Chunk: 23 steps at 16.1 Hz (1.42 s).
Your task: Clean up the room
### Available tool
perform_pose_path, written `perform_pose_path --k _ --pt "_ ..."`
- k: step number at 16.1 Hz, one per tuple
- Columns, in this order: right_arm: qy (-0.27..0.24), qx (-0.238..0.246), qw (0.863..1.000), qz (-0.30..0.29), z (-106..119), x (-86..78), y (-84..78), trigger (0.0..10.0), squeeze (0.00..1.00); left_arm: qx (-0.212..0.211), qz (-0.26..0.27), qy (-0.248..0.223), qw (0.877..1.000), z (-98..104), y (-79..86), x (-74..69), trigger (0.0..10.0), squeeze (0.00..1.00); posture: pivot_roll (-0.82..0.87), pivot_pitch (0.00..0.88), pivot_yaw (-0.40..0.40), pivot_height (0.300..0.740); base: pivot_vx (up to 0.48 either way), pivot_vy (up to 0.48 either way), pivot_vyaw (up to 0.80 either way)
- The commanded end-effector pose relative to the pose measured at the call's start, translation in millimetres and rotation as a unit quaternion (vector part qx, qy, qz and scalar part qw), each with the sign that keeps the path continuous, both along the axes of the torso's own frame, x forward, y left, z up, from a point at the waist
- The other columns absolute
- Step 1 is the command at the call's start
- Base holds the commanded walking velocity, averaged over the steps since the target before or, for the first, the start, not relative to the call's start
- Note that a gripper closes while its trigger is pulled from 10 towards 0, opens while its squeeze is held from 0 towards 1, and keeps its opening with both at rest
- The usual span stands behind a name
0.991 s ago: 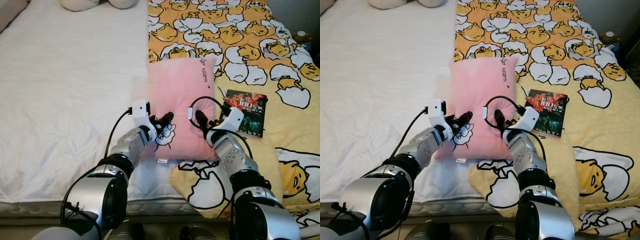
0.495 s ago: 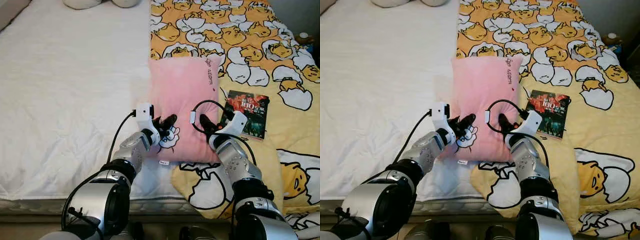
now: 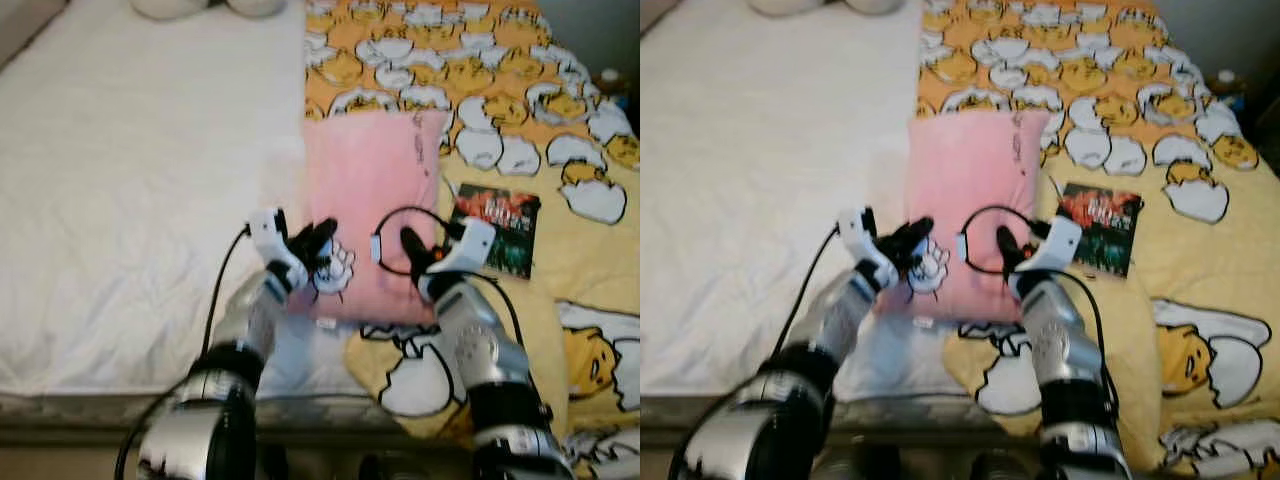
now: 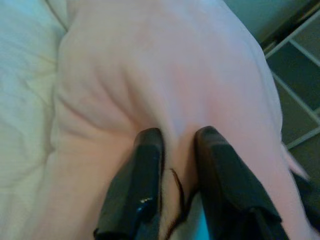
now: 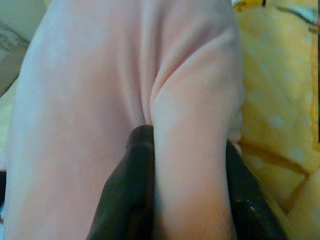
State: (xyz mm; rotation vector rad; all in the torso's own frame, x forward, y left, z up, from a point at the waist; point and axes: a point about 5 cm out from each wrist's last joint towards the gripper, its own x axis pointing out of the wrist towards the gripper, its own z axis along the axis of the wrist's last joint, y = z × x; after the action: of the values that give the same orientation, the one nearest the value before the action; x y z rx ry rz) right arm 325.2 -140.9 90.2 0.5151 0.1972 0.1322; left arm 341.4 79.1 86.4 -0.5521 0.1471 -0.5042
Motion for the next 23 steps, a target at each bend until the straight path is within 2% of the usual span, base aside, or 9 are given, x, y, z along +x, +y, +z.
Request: perform_pose_path --k 1,6,9,13,14,17,19,21,23 --pt "-0.027 -0.018 0.999 0.019 10 2.0 6.8 0.0 0.00 0.028 -0.021 -0.018 0.999 7 -10.2 -1.2 0.0 0.00 -0.08 0.008 -0.009 0.740 0.000 0.000 0.00" --pt "-0.097 -0.021 0.995 0.010 45 13.8 7.6 0.0 0.00 0.054 0.050 -0.097 0.993 47 22.0 -1.1 0.0 0.00 -0.06 0.000 -0.010 0.740 0.000 0.000 0.00" --pt "-0.117 -0.008 0.993 -0.003 57 20.2 6.1 0.0 0.00 0.127 0.083 -0.155 0.976 74 46.4 1.7 0.0 0.00 -0.04 0.000 -0.007 0.740 0.000 0.000 0.00" --pt "-0.097 -0.031 0.995 -0.007 43 16.5 6.6 0.0 0.00 0.152 0.091 -0.116 0.977 61 50.1 -0.9 0.0 0.00 -0.04 0.000 -0.003 0.740 0.000 0.000 0.00" --pt "-0.087 -0.042 0.995 -0.008 35 12.9 4.9 0.0 0.00 0.160 0.088 -0.088 0.979 50 46.4 -3.1 10.0 0.00 -0.04 0.000 0.000 0.740 0.000 0.000 0.00" --pt "-0.046 -0.107 0.993 -0.033 7 -1.1 -10.5 0.0 0.00 0.140 0.079 -0.032 0.986 29 36.1 -10.3 10.0 0.00 -0.05 0.000 0.004 0.740 0.000 0.000 0.00" --pt "0.009 -0.163 0.983 -0.080 -17 -15.3 -30.9 0.0 0.00 0.140 0.072 -0.026 0.987 25 30.7 -12.4 10.0 0.00 -0.06 0.000 0.005 0.740 0.000 0.000 0.00" --pt "0.047 -0.172 0.979 -0.097 -33 -29.7 -36.6 0.0 0.00 0.142 0.063 -0.022 0.988 24 24.8 -9.0 10.0 0.00 -0.07 0.001 0.011 0.740 0.000 0.000 0.00" --pt "0.048 -0.142 0.985 -0.087 -34 -28.8 -30.1 0.0 0.00 0.122 0.052 -0.002 0.991 18 19.0 -3.0 10.0 0.00 -0.07 0.012 0.011 0.740 0.000 0.000 0.00"
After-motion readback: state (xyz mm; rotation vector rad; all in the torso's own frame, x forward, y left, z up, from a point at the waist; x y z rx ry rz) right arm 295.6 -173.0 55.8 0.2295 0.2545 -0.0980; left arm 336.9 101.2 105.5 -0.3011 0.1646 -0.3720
